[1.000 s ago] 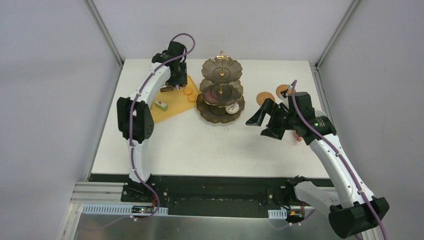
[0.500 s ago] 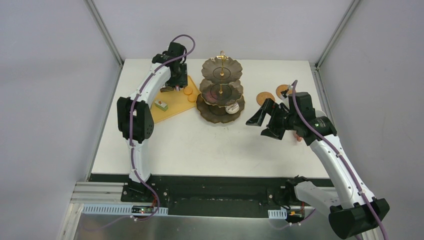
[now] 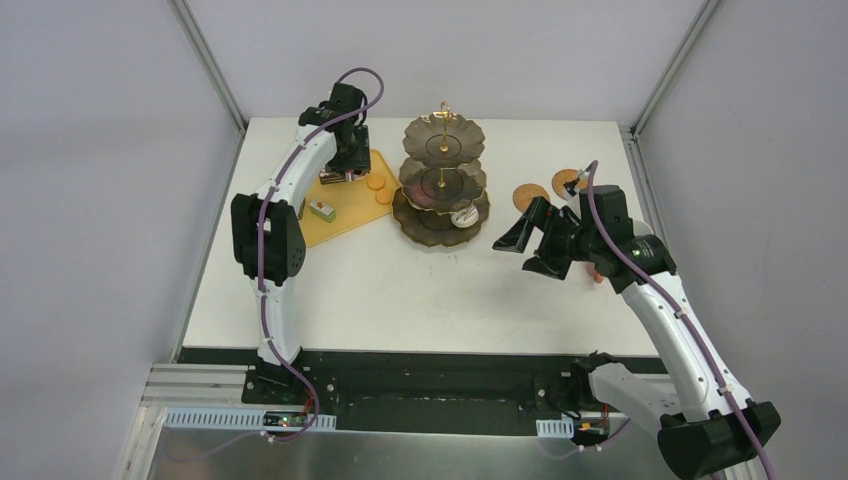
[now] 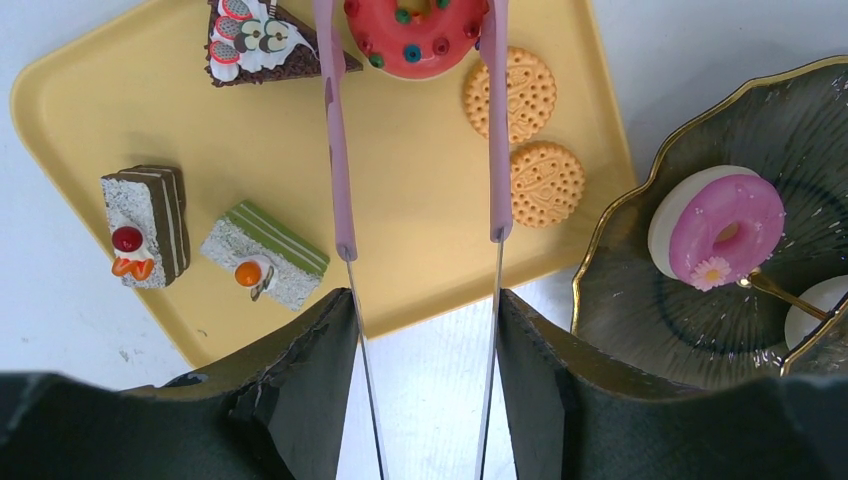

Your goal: Serve the afternoon tea

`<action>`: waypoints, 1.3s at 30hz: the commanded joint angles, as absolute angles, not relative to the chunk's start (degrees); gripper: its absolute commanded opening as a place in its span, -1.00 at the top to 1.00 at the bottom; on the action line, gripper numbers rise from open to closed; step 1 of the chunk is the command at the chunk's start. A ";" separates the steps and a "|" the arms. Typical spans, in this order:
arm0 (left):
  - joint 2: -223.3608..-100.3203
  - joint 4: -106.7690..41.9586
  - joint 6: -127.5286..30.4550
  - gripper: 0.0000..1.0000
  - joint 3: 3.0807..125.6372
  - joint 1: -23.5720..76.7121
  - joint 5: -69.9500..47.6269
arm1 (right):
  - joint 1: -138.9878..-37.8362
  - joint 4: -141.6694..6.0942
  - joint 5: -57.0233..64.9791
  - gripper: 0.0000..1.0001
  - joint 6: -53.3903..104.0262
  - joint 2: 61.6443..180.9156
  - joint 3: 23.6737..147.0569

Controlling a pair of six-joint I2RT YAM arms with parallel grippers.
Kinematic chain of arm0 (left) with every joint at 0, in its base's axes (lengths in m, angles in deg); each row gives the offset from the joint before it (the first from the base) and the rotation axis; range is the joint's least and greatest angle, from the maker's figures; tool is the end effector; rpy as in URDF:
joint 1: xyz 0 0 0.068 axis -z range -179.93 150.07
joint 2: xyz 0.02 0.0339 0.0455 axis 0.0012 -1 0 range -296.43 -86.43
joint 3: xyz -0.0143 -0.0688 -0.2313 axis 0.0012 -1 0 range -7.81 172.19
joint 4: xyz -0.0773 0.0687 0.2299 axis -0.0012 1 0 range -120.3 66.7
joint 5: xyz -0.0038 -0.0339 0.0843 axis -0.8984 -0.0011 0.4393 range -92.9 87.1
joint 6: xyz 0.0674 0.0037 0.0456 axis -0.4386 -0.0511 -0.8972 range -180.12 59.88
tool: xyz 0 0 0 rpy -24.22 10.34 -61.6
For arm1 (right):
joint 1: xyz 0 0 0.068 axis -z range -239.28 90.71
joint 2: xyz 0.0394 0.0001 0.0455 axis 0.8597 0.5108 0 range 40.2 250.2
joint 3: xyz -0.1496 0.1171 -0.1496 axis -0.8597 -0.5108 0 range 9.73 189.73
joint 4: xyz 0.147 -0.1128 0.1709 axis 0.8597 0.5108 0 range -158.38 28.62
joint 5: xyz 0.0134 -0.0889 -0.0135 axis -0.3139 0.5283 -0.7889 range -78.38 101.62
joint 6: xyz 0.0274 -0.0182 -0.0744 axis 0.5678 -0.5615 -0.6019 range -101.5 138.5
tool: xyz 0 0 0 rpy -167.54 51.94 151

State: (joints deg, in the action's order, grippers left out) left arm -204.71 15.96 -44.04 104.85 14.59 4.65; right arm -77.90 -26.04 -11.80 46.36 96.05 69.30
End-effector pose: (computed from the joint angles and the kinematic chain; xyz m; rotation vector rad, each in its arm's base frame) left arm 0.4461 -0.1059 0.2409 -0.0897 2.4649 -0.0677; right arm 0.2080 0.0997 0.2940 -0.0437 2.3329 0.8828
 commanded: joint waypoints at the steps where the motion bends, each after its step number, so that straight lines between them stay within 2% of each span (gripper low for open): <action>1: -203.13 16.12 -43.38 -0.05 105.37 13.96 3.90 | -77.55 -25.76 -12.65 -0.98 46.20 94.89 70.64; 26: -205.44 16.08 -43.68 -0.10 105.40 13.91 3.25 | -77.53 -25.79 -12.64 -0.98 46.31 94.91 70.38; 28: -204.90 16.28 -43.31 -0.19 104.78 13.96 2.83 | -77.50 -25.77 -12.63 -0.98 46.18 94.91 70.31; 31: -201.28 13.40 -42.43 -0.34 99.34 13.96 2.85 | -77.55 -25.77 -12.64 -0.98 46.19 95.05 70.12; 34: -194.87 6.40 -41.30 -0.44 87.44 13.96 2.30 | -77.48 -26.04 -12.64 -0.98 46.25 95.25 69.98; 39: -189.60 -0.79 -38.50 -0.46 75.48 14.78 0.34 | -77.56 -26.61 -12.99 -0.97 46.44 95.78 69.78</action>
